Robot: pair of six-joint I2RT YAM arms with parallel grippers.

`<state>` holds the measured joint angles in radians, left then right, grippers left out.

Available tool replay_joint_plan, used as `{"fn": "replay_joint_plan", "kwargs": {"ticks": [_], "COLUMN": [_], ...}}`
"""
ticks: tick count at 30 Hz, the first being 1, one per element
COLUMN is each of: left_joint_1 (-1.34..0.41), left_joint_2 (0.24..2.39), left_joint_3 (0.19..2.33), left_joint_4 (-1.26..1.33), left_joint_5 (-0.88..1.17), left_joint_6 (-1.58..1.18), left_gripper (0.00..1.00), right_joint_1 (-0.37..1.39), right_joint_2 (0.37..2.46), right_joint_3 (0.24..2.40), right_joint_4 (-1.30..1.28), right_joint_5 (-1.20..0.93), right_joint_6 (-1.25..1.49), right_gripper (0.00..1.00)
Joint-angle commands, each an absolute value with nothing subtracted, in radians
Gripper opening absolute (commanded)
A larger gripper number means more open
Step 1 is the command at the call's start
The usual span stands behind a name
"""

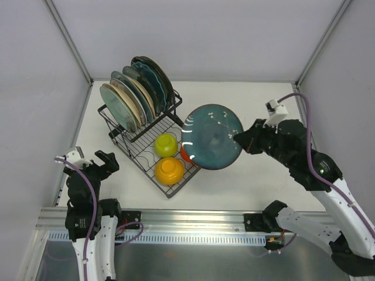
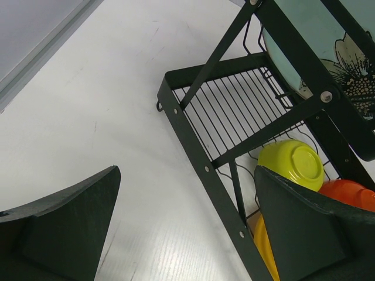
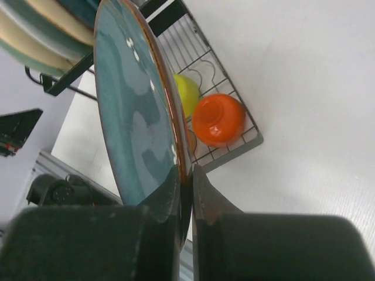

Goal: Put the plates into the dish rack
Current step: Insert the plate into the dish rack

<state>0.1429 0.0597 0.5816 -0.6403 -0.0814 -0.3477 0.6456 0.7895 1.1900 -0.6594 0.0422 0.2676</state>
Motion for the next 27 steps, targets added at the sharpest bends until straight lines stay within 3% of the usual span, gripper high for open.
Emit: {"fn": "replay_joint_plan", "kwargs": {"ticks": [1,13,27], "left_joint_1": [0.135,0.135,0.135], "left_joint_2": [0.046,0.071,0.084], "left_joint_3": [0.583,0.588,0.594], "left_joint_4": [-0.621,-0.643,-0.660], "left_joint_5": [-0.107,-0.167,-0.207], "left_joint_6": [-0.344,-0.376,-0.393], "left_gripper": [0.99,0.99,0.99], "right_joint_1": [0.820,1.162,1.313], "right_joint_2": [0.869,1.163,1.328], "right_joint_3": [1.342,1.586,1.730], "right_joint_4": [-0.469,-0.313,-0.037], "right_joint_5": [0.201,0.319,0.406], "right_joint_6": [0.241,0.157,-0.026], "right_gripper": [0.01,0.01,0.01]}}
